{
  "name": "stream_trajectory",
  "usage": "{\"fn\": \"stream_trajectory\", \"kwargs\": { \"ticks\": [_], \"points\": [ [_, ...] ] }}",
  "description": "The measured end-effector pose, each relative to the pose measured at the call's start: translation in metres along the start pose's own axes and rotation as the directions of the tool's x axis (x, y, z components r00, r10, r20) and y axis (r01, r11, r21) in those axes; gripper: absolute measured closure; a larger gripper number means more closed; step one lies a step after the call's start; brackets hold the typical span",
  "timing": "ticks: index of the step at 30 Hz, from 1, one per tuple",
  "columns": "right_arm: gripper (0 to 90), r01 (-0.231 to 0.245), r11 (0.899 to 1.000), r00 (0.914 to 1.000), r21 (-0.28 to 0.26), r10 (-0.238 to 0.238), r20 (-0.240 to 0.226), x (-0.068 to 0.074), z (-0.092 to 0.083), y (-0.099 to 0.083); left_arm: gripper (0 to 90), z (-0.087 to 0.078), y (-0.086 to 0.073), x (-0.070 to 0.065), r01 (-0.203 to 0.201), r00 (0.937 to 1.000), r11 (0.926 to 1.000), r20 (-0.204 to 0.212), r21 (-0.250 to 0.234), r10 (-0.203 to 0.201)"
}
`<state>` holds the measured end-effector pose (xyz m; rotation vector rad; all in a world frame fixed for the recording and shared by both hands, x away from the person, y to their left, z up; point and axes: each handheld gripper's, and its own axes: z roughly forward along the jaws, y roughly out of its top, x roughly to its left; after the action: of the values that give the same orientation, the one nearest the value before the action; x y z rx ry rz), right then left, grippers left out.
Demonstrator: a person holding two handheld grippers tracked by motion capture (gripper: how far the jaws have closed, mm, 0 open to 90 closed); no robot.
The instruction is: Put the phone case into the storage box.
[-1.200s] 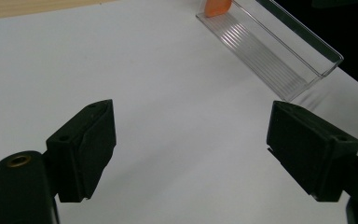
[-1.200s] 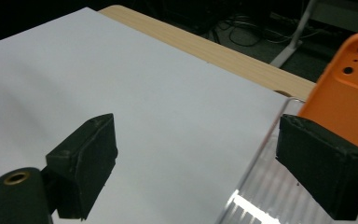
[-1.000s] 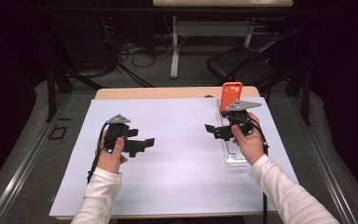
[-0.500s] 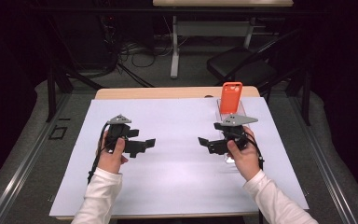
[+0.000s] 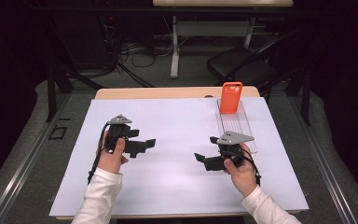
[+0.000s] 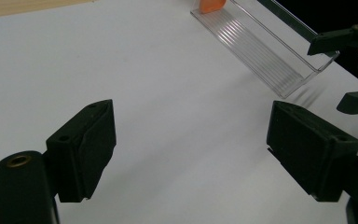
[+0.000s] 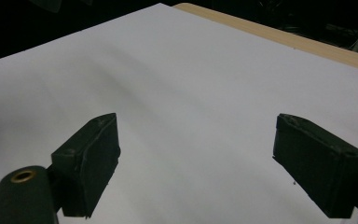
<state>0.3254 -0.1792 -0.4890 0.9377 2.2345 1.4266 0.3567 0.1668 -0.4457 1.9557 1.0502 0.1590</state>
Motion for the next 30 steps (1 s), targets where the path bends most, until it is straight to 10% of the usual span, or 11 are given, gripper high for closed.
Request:
{"fn": "stream_trajectory", "kwargs": {
  "ticks": [30],
  "points": [
    [14.4, 0.066, 0.998, 0.9978, -0.022, -0.066, -0.009, 0.014, 0.004, -0.021, 16.2, 0.003, -0.001, 0.001, -0.007, 1.0000, 0.9999, -0.002, 0.011, 0.007]
  ]
}}
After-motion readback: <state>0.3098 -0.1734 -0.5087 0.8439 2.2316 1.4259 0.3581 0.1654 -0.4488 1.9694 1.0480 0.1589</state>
